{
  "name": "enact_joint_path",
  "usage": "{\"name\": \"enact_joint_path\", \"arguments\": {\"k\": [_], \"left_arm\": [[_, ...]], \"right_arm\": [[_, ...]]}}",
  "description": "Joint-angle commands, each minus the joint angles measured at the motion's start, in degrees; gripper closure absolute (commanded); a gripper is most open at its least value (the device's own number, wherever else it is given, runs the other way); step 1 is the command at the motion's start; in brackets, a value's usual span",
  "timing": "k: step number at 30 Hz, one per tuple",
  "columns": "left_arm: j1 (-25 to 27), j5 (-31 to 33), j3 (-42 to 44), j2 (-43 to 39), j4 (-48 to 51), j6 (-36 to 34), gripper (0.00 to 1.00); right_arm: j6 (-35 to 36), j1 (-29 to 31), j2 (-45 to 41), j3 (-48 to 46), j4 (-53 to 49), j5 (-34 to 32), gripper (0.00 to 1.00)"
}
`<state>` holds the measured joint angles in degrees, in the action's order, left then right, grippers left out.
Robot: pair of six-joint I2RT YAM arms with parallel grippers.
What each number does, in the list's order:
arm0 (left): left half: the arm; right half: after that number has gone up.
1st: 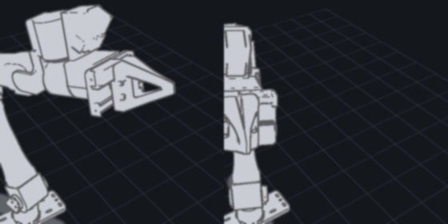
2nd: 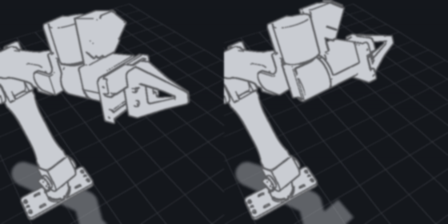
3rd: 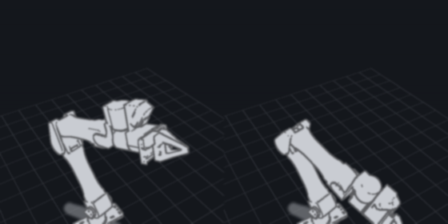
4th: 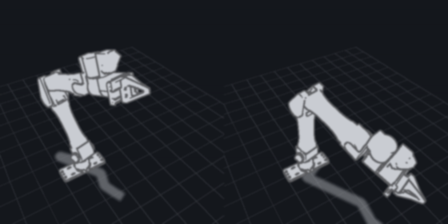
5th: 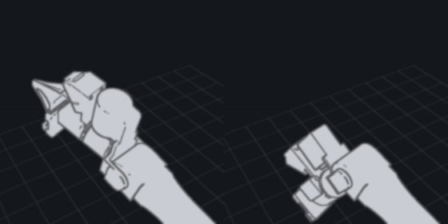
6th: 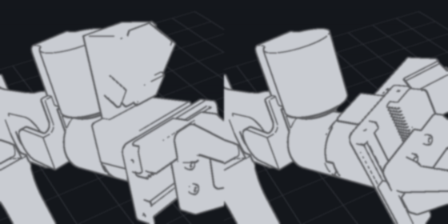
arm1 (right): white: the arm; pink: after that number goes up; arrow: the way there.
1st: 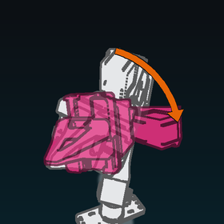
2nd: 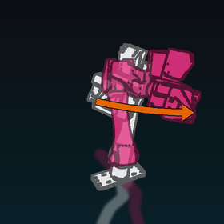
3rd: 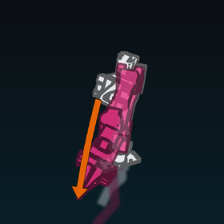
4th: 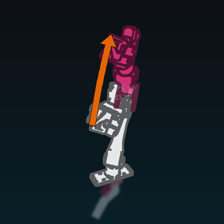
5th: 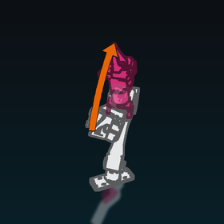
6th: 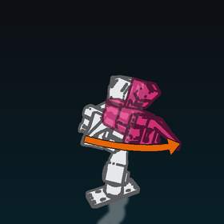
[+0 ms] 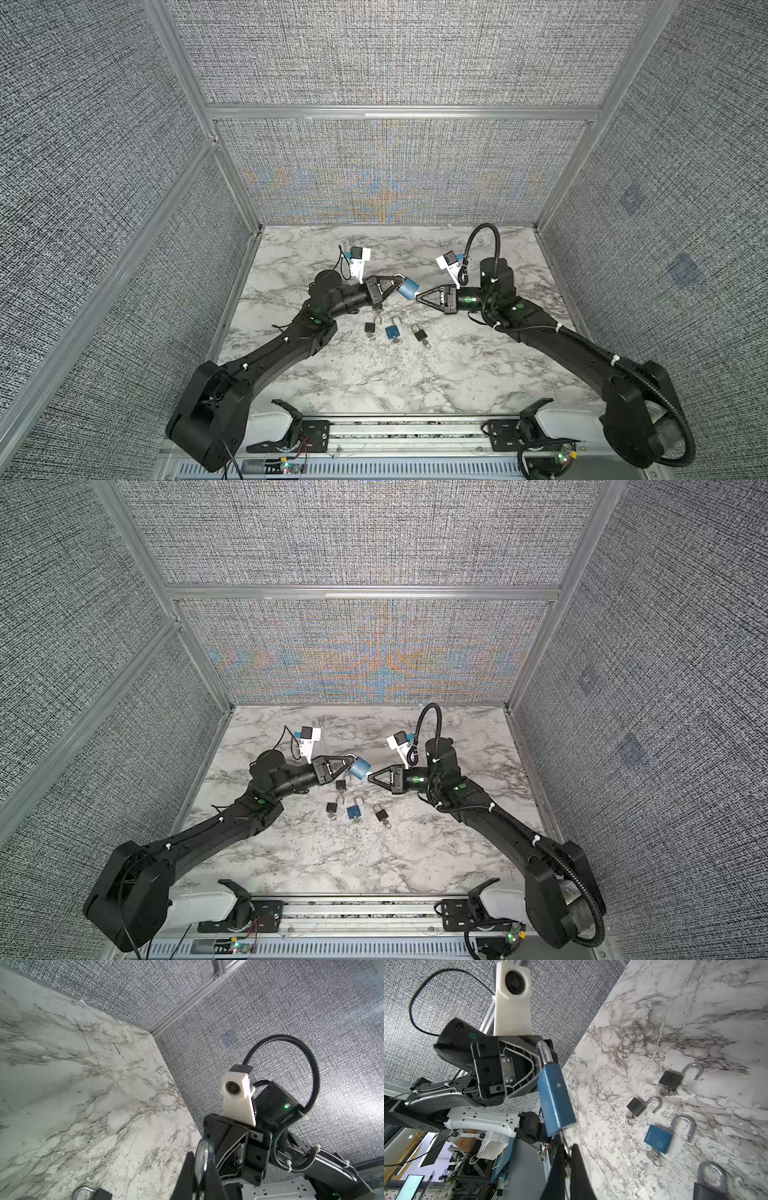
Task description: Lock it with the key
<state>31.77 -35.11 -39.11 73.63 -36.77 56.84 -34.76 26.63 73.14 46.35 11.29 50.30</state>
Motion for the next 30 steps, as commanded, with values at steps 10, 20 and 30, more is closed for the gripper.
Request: {"name": "enact_joint_path", "arguments": {"k": [10,20,30], "left_arm": [[-1.8,3.8,-1.7,-2.0,-5.9,0.6,1.00],[-2.1,4.0,-0.8,-3.2,-3.4,-1.2,1.00],[0.6,1.2,-13.4,9.7,18.1,-14.0,1.00]], "right_arm": [[-1.4,-1.0,-3.8,-4.2,-0.3,-0.1,1.00],[-2.6,-2.6,-5.0,-5.7,-0.2,-1.3,1.00],[-0.3,-10.8,-13.3,-6.7,-13.5,-15.8,1.00]]}}
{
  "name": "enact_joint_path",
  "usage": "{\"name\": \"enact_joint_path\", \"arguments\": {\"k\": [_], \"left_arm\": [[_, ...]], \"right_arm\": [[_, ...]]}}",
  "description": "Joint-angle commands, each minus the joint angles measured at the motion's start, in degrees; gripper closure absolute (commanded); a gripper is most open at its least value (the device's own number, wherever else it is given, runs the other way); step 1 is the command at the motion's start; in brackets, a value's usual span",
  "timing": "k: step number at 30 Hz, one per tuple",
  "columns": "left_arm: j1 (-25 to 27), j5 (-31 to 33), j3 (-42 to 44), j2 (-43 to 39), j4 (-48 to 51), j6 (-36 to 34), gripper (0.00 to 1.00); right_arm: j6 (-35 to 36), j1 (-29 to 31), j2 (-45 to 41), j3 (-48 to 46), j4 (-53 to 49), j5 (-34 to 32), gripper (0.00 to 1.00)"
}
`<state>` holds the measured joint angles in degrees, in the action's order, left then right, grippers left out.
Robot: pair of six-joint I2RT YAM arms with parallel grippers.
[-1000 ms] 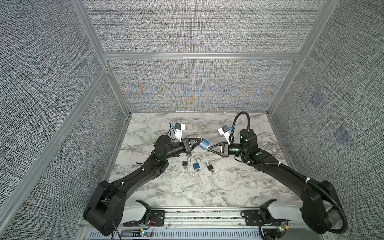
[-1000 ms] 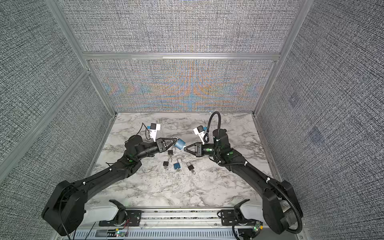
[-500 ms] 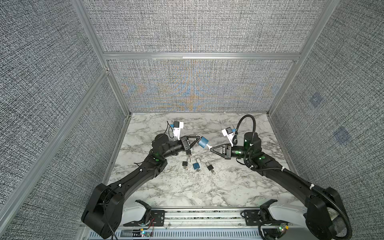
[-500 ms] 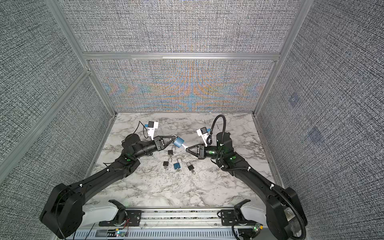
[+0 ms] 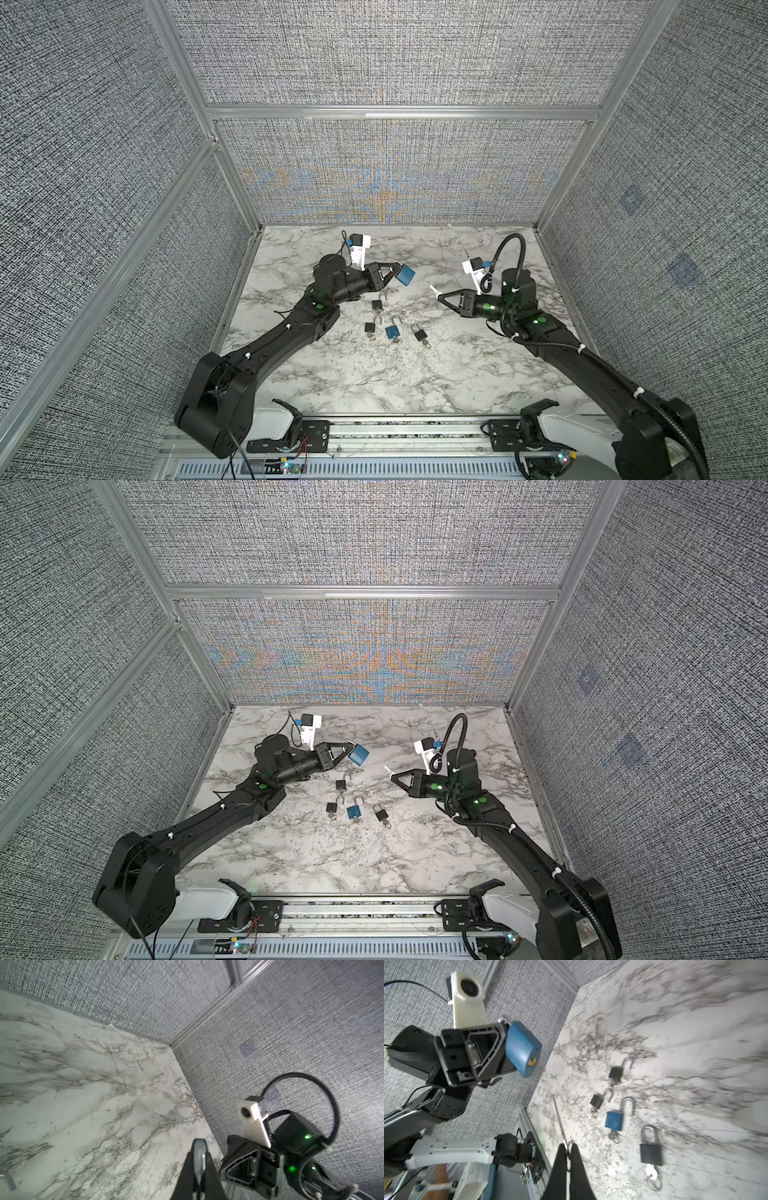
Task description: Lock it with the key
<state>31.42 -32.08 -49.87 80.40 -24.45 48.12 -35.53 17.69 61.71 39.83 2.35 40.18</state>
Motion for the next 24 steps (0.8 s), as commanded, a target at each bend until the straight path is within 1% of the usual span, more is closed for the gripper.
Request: {"name": "enact_joint_path", "arguments": {"k": [1,3,5,11,14,18,24], "left_arm": [[1.7,-2.2,-4.6,5.2,6.9,-6.3,1.00],[2.9,-3.3,-8.2,9.2,8.5,-7.5,1.00],[4.0,-4.6,-12.2,14.3,9.3,-8.1,1.00],[6.2,-9.1,-25.3,28.8,12.1,-9.0,1.00],[6.8,-11.2,-32.5,36.2,14.3,-9.3,1.00],[7.4,-13.2,-42.1,44.1,18.7,-10.3,1.00],[8.1,-15.7,-54.7,53.9,24.8,-11.6,1.00]], "right_arm": [[0.3,-3.2,-3.2,-0.5,-5.6,-6.7,1.00],[0.0,-6.2,-5.7,-0.8,-8.1,-9.5,1.00],[0.1,-10.1,-8.1,-1.1,-10.1,-9.9,1.00],[0.3,-22.3,-10.9,-1.7,-13.7,-4.8,1.00],[0.2,-26.7,-11.2,-2.4,-13.3,-2.2,1.00],[1.1,-29.3,-10.6,-2.7,-13.0,-0.7,1.00],[2.8,-30.4,-8.6,-2.9,-12.3,0.5,1.00]]}}
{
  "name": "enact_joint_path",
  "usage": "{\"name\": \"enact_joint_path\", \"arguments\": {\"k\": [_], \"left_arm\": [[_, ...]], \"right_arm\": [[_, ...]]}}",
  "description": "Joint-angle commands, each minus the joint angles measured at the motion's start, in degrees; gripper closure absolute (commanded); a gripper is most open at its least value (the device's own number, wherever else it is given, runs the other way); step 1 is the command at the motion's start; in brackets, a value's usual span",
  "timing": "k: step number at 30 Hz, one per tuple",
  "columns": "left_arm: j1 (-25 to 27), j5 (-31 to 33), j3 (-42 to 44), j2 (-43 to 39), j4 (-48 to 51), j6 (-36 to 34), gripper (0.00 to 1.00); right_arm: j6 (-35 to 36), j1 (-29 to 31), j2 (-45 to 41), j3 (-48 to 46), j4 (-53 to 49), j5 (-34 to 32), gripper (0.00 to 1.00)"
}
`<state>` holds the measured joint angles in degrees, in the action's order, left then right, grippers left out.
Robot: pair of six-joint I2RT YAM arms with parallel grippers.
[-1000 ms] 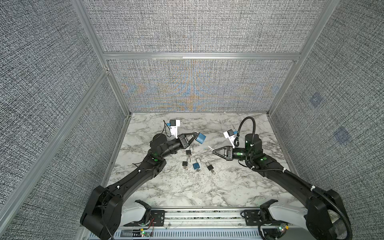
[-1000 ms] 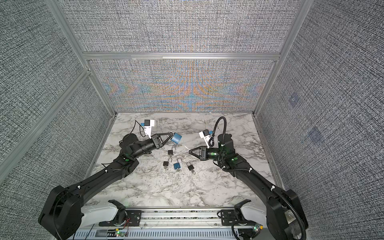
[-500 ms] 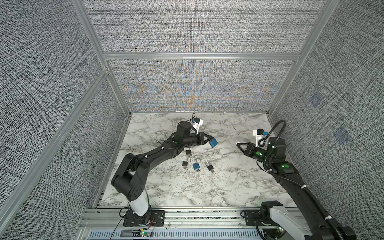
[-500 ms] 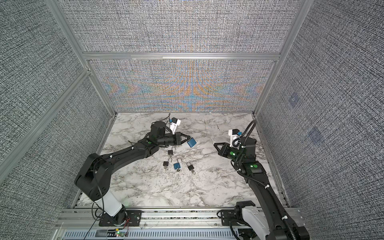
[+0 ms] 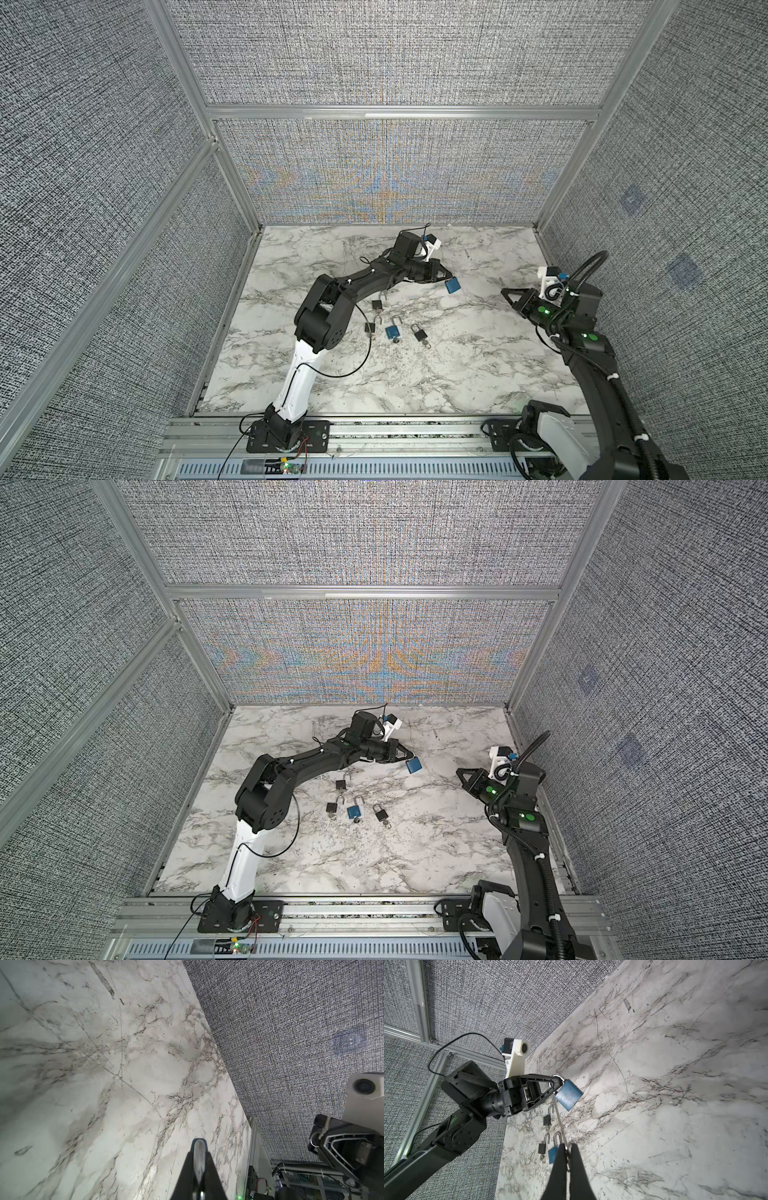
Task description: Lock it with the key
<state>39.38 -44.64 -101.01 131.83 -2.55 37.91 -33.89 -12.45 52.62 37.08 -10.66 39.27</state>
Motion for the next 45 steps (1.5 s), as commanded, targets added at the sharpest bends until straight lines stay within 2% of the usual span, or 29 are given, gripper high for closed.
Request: {"name": "enact_joint_path", "arguments": {"k": [1,8,24,25,26,30,38,45], "left_arm": [[0.3,-3.4,-5.7,4.0,4.3,-1.6,1.00],[1.4,-5.1,-16.3,12.9,9.2,-1.5,1.00],[1.5,-4.6,-19.7,18.7,9.9,0.8,1.00],[1.4,-4.2,-19.7,18.8,10.2,0.8,0.83],[1.4,-3.7,-19.5,18.6,10.3,0.8,0.78],[1.3,-2.1,-19.3,17.9,10.8,0.4,0.67],[-0.1,2.6,-14.6,12.5,9.6,0.2,0.59],[-1.3,5.2,-10.4,6.5,9.4,-1.4,0.58]], "right_arm": [[1.1,-0.4,0.9,-0.3,1.0,1.3,1.00],[1.1,-0.7,3.7,-0.1,2.9,2.8,1.00],[2.3,-0.8,8.1,0.9,3.5,4.4,1.00],[2.3,-0.7,8.2,1.0,3.4,4.4,1.00],[2.3,-0.8,8.4,1.0,3.3,4.3,1.00],[2.5,-0.8,9.0,1.1,3.1,3.7,1.00],[4.3,0.0,11.1,2.8,0.8,-0.1,1.00],[5.8,4.9,15.6,5.2,-0.1,-6.9,1.00]]}}
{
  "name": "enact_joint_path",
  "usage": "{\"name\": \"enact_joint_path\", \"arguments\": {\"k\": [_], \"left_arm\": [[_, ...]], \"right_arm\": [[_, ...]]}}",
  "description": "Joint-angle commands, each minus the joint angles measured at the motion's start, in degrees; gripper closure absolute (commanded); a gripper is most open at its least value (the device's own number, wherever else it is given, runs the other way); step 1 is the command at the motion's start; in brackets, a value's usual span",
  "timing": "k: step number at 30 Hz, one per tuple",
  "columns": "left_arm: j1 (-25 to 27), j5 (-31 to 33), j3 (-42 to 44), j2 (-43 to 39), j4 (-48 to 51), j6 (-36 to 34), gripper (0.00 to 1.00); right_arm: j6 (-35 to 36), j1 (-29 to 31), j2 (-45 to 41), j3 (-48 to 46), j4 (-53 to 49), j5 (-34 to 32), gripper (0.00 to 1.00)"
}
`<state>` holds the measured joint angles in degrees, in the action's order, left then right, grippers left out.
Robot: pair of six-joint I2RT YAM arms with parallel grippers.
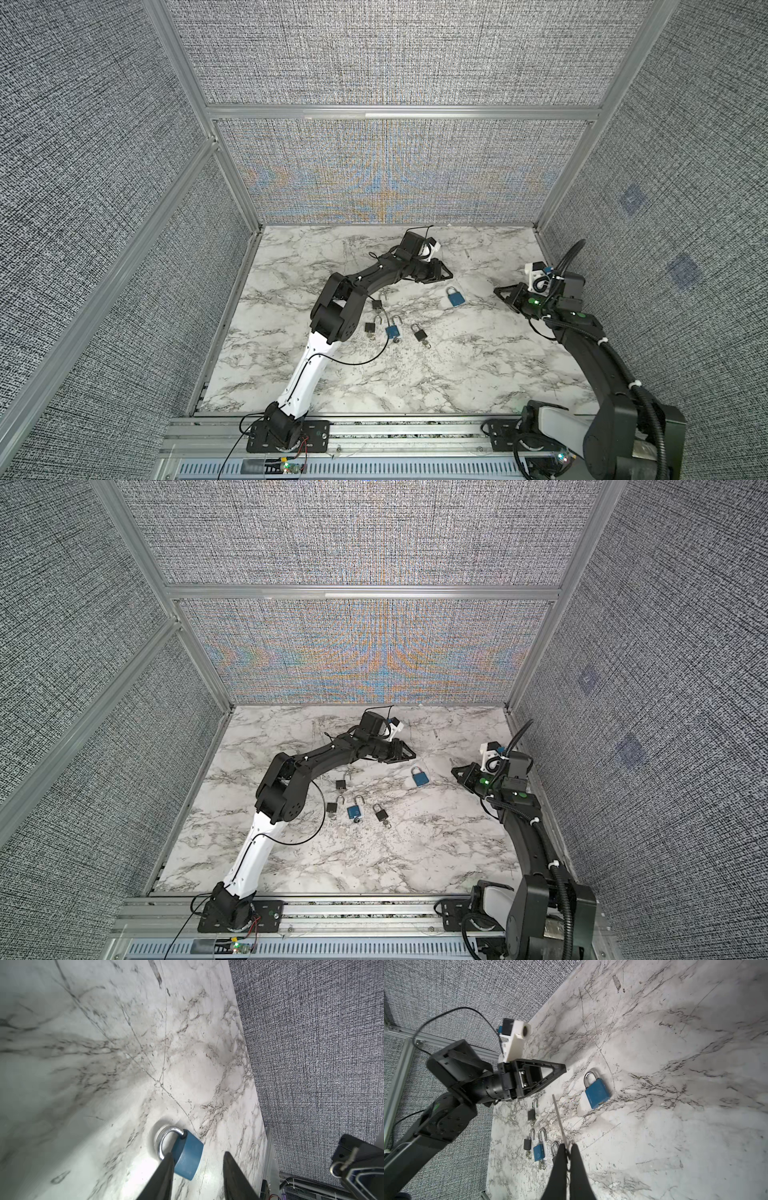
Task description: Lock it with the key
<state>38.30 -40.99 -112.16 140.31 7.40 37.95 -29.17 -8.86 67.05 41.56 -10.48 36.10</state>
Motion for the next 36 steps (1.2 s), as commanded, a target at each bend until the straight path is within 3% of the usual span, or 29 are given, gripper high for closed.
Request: {"name": "enact_joint_path", "arguments": {"k": [1,5,12,19,25,36], "left_arm": [[-0.4,1.9,1.8,-2.8,-0.5,-1.6,0.58],[-1.2,3.9,8.3,-9.5,-3.0,-2.5,0.58],[-4.3,5.1,30.8,-27.5,-20.5,-0.5,0.58],[-5.8,9.2,44.3,-39.7,-24.1,-2.0,0.58],[-6.1,9.1,49.5,-42.9,-26.6,-0.4,0.58],[-6.4,7.9,50.2,-41.5,-28.3,1.3,0.58]], "right_arm": [[1.3,2.3,2.1,1.1,0.0,-4.5,1.00],[1.5,5.5,6.7,2.6,2.6,-7.4,1.00],[2.1,8.6,17.6,5.7,7.6,-10.4,1.00],[1.3,10.5,28.1,9.3,11.0,-11.1,1.00],[0.5,11.0,33.2,11.0,12.0,-11.9,0.94],[0.1,11.9,36.6,12.8,12.9,-11.5,0.85]]}}
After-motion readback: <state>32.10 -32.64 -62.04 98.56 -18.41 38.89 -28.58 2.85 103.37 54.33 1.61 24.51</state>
